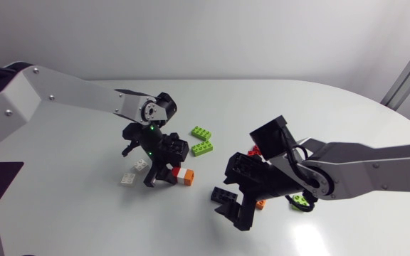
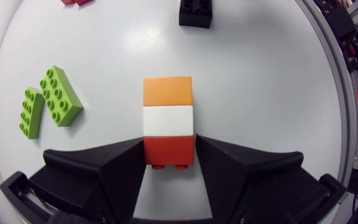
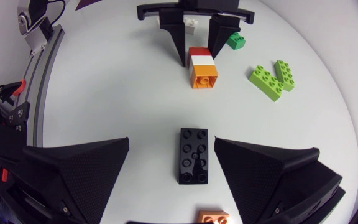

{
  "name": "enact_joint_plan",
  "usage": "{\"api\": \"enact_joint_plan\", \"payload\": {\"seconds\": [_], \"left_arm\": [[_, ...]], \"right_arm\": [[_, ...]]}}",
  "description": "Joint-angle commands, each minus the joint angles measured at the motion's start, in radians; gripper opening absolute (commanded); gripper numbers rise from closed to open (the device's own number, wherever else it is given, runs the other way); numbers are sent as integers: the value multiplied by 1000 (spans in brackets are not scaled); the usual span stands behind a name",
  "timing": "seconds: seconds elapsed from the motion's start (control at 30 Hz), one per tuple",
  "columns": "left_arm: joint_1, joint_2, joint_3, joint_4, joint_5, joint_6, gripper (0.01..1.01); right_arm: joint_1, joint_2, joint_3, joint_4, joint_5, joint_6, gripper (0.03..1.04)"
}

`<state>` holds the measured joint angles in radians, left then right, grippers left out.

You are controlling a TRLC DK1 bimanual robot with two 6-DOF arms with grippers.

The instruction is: Separate the duplo bricks

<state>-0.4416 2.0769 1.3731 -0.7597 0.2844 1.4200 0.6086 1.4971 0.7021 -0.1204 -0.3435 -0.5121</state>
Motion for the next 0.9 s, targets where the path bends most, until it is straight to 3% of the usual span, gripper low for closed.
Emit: {"api": "enact_joint_plan", "payload": {"seconds": [0.0, 0.43, 0.87], "left_arm": [[-9, -20, -29, 10, 22, -9, 331], [-54, -123, -94, 49, 18, -47, 302], [-180, -308, -184, 74, -157, -105, 302]], "right_arm": [[5, 5, -3, 11, -5, 21, 985], [22, -41, 4, 4, 0, 34, 985], [82, -135, 77, -78, 101, 29, 979]]}}
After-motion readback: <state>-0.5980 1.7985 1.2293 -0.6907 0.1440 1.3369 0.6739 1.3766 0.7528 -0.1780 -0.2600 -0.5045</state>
